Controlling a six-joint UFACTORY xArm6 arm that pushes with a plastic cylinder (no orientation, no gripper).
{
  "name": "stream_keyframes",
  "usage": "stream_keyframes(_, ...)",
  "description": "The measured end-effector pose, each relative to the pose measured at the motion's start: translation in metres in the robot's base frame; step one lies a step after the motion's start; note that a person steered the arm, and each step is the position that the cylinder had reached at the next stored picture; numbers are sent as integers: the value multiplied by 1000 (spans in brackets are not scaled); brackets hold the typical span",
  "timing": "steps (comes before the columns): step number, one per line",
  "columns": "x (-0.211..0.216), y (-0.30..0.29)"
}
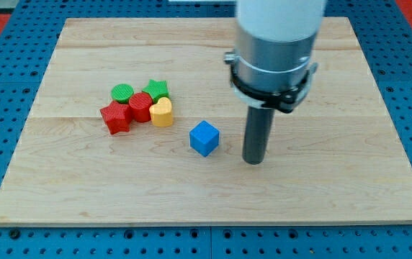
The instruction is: Move the blue cube into the yellow heart
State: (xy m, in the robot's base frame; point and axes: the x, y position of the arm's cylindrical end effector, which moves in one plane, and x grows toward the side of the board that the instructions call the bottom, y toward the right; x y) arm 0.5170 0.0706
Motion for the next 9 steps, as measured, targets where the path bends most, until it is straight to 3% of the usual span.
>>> stream_keyframes(2, -10, -126)
stream_keyframes(4, -12, -16)
stream_keyframes(5, -42, -29)
stream_keyframes(8, -44, -138)
stream_keyframes(9, -39, -124)
